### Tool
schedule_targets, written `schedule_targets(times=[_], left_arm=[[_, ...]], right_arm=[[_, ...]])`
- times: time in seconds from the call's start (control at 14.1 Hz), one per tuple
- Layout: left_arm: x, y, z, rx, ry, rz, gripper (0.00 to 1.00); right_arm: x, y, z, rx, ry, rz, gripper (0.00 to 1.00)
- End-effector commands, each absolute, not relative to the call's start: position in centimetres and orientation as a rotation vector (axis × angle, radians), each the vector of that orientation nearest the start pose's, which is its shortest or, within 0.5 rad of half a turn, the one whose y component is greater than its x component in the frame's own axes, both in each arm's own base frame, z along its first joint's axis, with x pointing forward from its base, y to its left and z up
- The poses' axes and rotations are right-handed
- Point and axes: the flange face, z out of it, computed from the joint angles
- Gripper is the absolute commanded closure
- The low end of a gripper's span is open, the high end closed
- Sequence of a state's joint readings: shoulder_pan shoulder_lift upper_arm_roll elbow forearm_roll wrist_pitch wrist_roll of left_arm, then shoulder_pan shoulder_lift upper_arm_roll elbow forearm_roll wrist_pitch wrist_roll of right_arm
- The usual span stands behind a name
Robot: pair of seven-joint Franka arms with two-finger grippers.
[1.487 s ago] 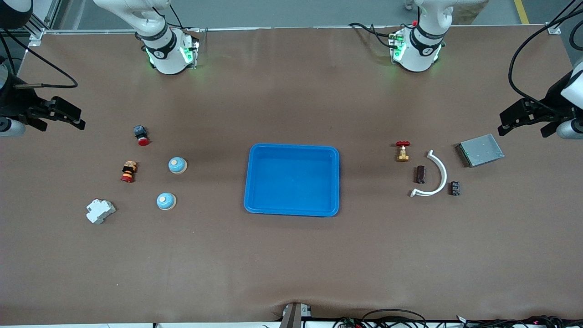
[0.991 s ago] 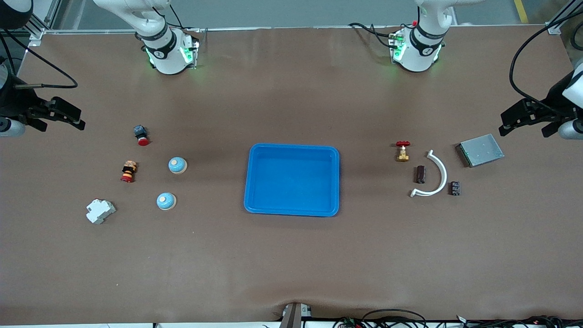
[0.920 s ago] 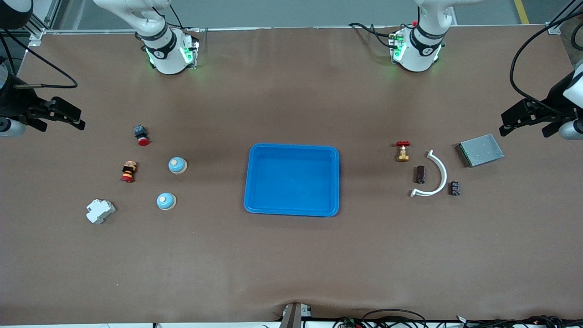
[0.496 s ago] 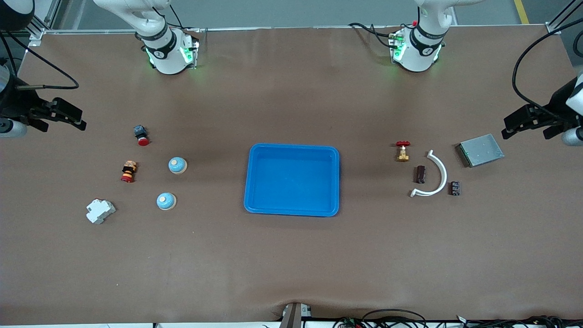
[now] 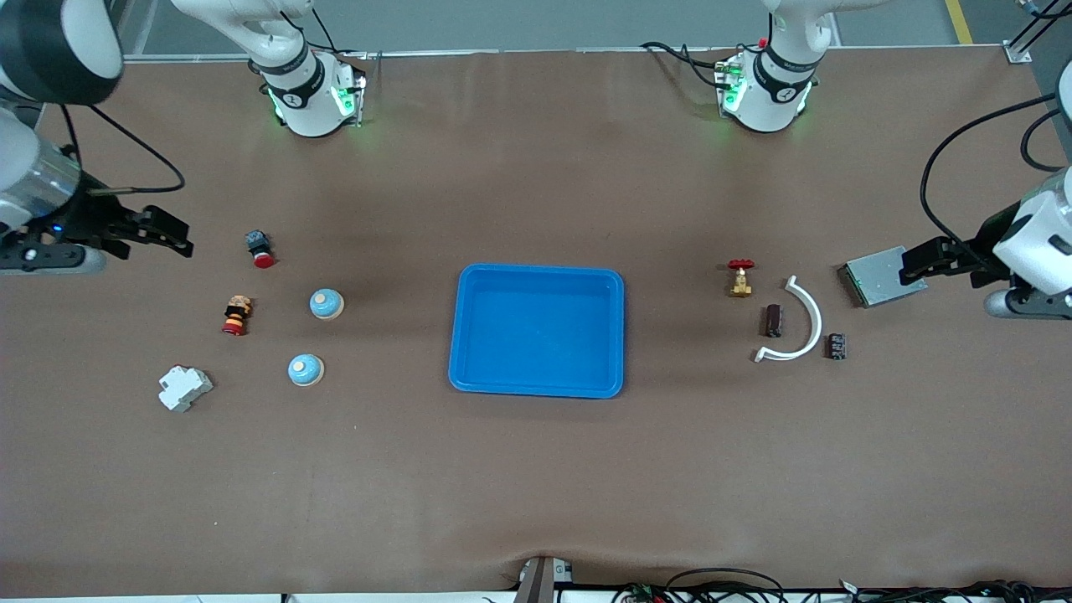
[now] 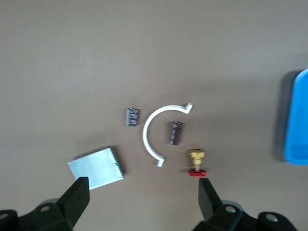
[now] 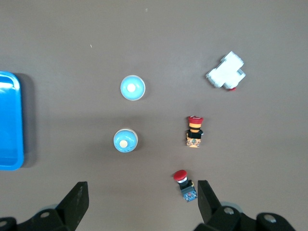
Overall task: Place electrolytic capacitor and blue bell in tray
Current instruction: 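Grasp a blue bell with the right gripper while the left gripper descends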
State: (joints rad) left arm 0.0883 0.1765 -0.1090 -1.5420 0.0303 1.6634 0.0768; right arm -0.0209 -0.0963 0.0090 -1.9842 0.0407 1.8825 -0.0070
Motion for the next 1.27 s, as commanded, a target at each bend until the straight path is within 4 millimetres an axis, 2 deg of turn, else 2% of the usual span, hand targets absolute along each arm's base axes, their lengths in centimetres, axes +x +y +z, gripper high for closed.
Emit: schedule_targets(times=[0.0,0.07,0.21,0.35,0.64,0.92,1.13,1.2], left_arm=[[62.8,0.1,51.2,-3.1,0.236,0.112,0.0],[63.3,0.2,50.0,-3.103,0.235,0.119,0.0],[64.6,1.5,47.3,-3.112,0.207,0.121,0.0],[65.6,2.6,45.1,-3.118,0.185,0.111,0.0],[66.9,3.5,40.9,-3.129,0.171,0.129,0.0],[66.8,3.8,37.2,-3.134,0.167,0.212,0.0],[66.6,3.7,33.4,-3.138,0.168,0.217,0.0],[66.2,4.4,32.2,-3.141,0.152,0.192,0.0]], right_arm=[[49.7,2.1,46.1,-3.105,0.115,0.025,0.0],[49.5,3.5,45.1,-3.106,0.116,0.015,0.0],[49.6,5.1,44.1,-3.106,0.155,0.012,0.0],[49.8,5.8,42.5,-3.107,0.147,-0.007,0.0],[49.3,6.9,36.8,-3.106,0.128,-0.052,0.0],[49.2,7.5,31.6,-3.105,0.158,-0.063,0.0],[49.4,8.3,29.1,-3.104,0.146,-0.075,0.0],[49.4,8.6,28.7,-3.103,0.16,-0.077,0.0]])
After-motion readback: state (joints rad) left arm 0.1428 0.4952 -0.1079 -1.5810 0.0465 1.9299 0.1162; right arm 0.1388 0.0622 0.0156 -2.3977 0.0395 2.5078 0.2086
